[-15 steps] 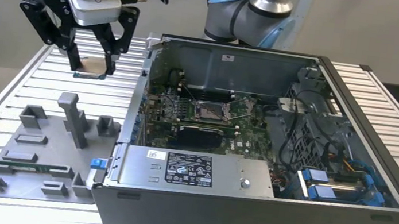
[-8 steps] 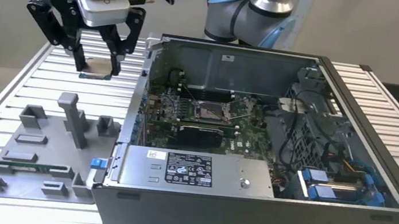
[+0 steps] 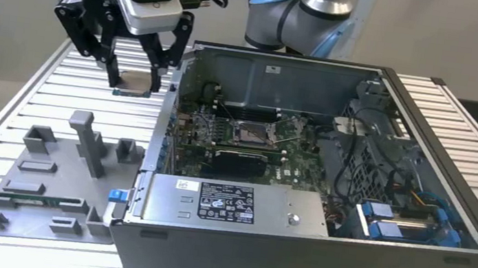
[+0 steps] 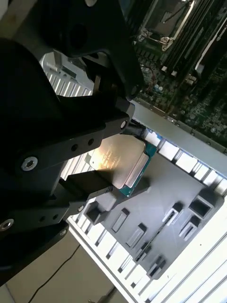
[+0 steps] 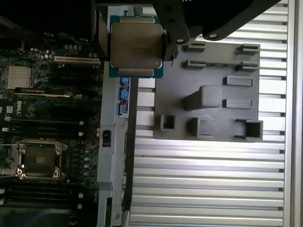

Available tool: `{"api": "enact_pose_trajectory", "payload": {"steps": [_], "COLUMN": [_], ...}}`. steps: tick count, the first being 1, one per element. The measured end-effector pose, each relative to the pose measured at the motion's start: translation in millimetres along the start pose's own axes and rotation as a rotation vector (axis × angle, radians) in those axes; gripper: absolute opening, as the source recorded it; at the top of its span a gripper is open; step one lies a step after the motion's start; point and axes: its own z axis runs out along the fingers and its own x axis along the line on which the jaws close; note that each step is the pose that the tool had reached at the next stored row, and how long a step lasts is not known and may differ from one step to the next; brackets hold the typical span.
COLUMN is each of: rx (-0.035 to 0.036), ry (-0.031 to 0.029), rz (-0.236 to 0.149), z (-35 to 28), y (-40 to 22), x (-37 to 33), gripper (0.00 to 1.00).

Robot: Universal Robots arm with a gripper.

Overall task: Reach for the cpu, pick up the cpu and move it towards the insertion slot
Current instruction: 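Pick up the cpu and move it towards the insertion slot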

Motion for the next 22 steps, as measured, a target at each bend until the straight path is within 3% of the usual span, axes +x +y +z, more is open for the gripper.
{"api": "enact_pose_trajectory", "payload": {"steps": [22], "rx": [0.0000], "ry": [0.0000], "rz": [0.000], "z": [-0.3], "y": [-0.7], "x": [-27.8], "gripper": [0.00]}}
